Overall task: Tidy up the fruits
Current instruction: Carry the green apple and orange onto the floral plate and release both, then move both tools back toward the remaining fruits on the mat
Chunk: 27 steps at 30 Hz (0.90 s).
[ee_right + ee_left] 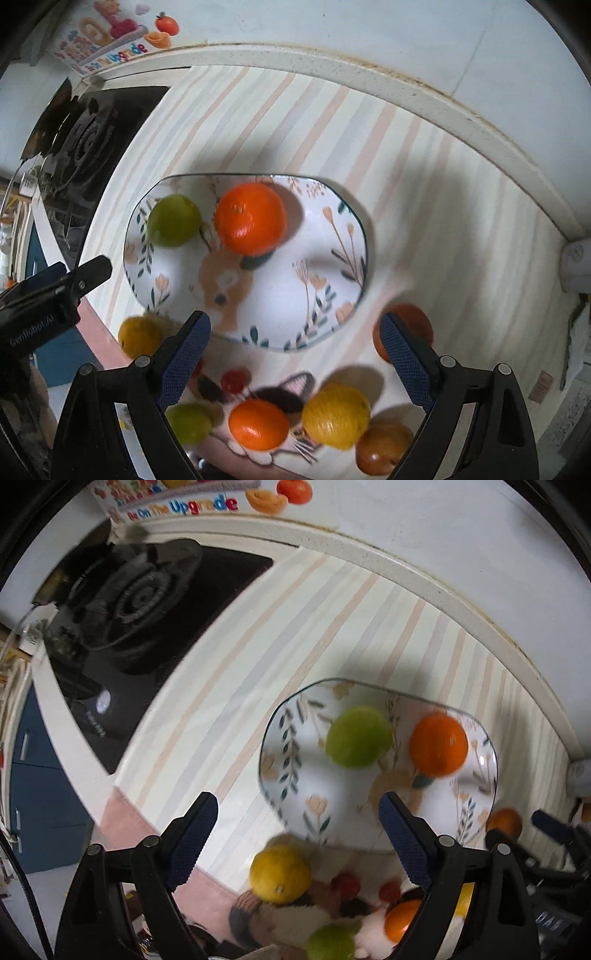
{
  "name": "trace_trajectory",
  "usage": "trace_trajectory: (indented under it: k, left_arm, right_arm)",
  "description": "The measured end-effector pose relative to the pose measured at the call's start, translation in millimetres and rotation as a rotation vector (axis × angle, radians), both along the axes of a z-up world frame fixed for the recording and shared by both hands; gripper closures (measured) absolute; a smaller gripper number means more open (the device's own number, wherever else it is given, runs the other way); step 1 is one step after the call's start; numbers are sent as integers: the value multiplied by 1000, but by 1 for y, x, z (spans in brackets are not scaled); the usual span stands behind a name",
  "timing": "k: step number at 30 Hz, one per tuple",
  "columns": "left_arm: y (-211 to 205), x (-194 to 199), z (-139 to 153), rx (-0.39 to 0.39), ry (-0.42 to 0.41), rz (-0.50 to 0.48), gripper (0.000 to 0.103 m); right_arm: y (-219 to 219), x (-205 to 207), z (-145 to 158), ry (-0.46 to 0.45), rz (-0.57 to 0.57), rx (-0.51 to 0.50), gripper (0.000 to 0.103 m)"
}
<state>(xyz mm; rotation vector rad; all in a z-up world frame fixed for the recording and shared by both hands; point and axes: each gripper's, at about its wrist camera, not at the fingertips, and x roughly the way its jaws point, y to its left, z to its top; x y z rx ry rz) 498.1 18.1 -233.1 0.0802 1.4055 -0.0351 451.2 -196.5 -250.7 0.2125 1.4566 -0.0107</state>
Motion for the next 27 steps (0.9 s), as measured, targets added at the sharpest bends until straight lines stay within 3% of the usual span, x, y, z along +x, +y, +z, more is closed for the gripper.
trace_trajectory:
  k: [11,27]
  left_arm:
    - [-2,-93,53,-6,-125,-22,14]
    - [0,-181,142,-78,-258,-93,14]
  right_arm:
    - [4,-75,64,-125,27,-28,8]
    - [2,-168,166,-291,33,3,8]
